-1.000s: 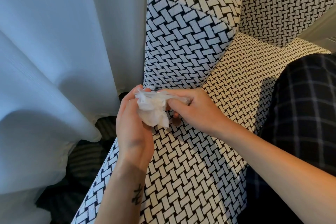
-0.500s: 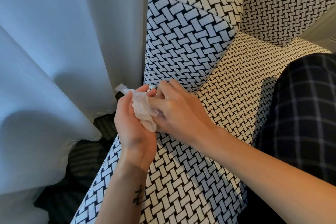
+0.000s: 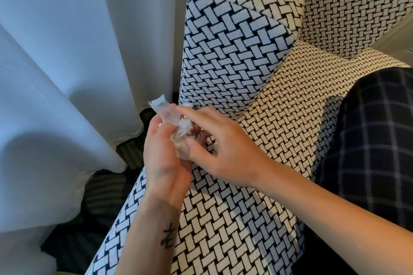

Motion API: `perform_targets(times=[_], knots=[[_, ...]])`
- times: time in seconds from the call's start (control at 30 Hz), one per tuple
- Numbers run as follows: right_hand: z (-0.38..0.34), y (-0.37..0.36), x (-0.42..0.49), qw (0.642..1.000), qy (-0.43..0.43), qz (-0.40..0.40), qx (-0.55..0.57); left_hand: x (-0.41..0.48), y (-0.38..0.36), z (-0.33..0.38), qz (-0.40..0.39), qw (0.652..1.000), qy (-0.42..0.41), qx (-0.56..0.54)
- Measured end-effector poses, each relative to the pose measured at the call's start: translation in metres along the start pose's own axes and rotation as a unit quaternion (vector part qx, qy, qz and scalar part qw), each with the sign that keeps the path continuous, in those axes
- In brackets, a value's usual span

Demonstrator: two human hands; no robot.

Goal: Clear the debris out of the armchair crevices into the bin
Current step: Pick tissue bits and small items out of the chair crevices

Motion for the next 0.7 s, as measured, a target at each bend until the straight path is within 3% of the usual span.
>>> perform_targets(times=[0.23,0.5,0.7], knots=[[0.007,-0.009,0.006,0.996,0.023,0.077,-0.025,0.002,0.002,0.000,-0.003,1.000,-0.015,-0.027],[0.009,-0.023,0.019,0.987,-0.050,0.140,-0.058,-0.001,0.000,0.002,-0.058,0.990,0.016,-0.127],[0.013,-0.018,0.022,0.982,-0.124,0.121,0.076,0.002,0.003,0.004,-0.027,0.984,0.032,-0.173]])
Point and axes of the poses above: each hand's wrist, its own x-axis towards the middle knuckle, its own y-axis out of the back of the hand, z = x × y, the point moved 2 cm from there along x, towards the middle knuckle, and after that the axes turned 15 degrees about z, right-handed, at the moved point
